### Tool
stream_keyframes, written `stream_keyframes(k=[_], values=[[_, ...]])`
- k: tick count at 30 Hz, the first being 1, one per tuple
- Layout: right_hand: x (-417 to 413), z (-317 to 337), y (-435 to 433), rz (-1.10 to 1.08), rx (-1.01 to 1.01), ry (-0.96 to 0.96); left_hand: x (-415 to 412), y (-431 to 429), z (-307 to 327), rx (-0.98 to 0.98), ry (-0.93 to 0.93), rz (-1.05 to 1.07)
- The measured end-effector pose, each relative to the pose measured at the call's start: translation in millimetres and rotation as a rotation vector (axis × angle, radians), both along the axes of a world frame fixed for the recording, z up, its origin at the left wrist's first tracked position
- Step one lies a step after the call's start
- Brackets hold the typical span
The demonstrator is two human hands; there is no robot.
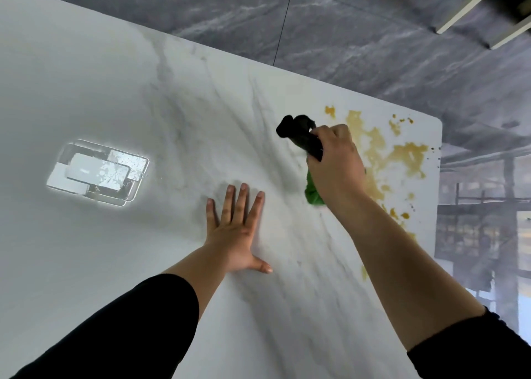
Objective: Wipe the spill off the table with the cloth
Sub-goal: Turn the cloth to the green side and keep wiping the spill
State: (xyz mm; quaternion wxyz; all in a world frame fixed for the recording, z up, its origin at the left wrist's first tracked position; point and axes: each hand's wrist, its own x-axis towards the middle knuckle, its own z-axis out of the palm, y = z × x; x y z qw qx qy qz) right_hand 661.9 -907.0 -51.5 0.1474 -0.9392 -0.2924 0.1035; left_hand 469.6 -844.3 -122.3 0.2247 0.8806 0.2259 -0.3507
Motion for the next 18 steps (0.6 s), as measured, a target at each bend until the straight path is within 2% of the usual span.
stream_keyframes(k=[1, 2, 5, 6, 9, 11, 13, 18], values=[[-3.4, 0.3, 1.5, 0.030, -0.051, -0.022, -0.2, -0.2, 0.1, 0.002, 0.001, -0.001], [-8.1, -1.4, 2.5, 0.075, -0.118, 0.036, -0.1, -0.3, 0.0, 0.005, 0.002, 0.000], [-21.1, -13.7, 0.4, 0.189, -0.259, 0.423, 0.0, -0.4, 0.1, 0.003, -0.003, 0.006], [-23.2, -17.9, -2.8, 0.211, -0.273, 0.412, 0.5, -0.4, 0.2, 0.000, -0.002, 0.006], [-28.1, -33.1, -16.5, 0.360, -0.300, 0.102, 0.5, -0.6, 0.0, 0.002, -0.001, 0.006], [-36.8, -47.0, -26.6, 0.463, -0.305, 0.160, 0.5, -1.3, 0.5, 0.002, 0.001, 0.002], [-43.6, -64.8, -32.4, 0.475, -0.350, 0.221, 0.0, -1.9, -0.2, 0.002, 0.001, 0.002], [-20.2, -95.5, 5.1, 0.278, -0.341, 0.132, 1.7, -1.2, -2.3, -0.005, 0.003, -0.002]])
